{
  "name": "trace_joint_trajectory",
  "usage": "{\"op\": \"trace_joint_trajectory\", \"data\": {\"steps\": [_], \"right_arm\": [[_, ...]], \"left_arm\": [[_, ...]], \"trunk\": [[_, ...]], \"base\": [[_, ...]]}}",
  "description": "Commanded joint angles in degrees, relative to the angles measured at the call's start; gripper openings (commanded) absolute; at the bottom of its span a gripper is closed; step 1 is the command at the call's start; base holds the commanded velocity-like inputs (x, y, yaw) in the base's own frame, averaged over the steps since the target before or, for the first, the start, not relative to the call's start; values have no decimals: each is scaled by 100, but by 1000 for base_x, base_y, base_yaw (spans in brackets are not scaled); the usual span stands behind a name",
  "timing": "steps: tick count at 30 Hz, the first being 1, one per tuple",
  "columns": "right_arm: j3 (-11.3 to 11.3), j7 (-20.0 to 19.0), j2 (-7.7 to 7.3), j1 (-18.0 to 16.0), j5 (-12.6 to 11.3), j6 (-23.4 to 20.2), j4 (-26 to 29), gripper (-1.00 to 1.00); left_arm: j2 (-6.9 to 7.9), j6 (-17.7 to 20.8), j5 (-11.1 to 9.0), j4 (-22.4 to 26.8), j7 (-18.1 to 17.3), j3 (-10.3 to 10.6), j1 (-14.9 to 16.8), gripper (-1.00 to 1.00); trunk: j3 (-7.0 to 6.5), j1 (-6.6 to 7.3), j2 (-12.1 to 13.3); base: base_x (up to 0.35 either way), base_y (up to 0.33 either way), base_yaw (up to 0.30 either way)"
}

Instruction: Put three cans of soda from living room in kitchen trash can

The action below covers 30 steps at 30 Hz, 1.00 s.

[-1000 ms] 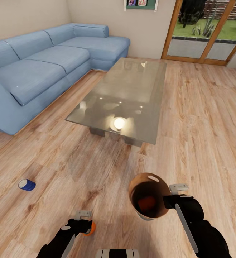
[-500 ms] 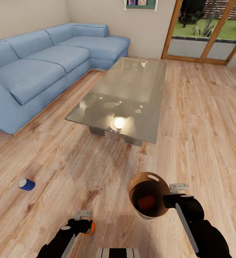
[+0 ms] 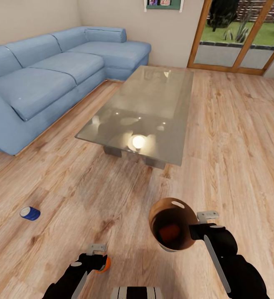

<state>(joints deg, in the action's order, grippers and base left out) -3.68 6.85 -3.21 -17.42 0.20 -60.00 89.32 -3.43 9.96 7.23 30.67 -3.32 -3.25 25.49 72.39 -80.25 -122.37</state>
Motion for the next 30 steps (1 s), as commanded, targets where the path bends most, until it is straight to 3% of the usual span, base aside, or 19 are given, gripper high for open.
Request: {"op": "trace_joint_trajectory", "data": {"steps": [1, 30], "right_arm": [[-2, -8, 2, -3, -56, 0, 4, -100], [-1, 1, 5, -1, -56, 0, 13, -100]], "left_arm": [[0, 2, -1, 0, -1, 0, 0, 100], [-8, -21, 8, 0, 7, 0, 0, 100]], "trunk": [[18, -22, -42], [76, -22, -42]], "base": [[0, 0, 0], [0, 0, -11]]}}
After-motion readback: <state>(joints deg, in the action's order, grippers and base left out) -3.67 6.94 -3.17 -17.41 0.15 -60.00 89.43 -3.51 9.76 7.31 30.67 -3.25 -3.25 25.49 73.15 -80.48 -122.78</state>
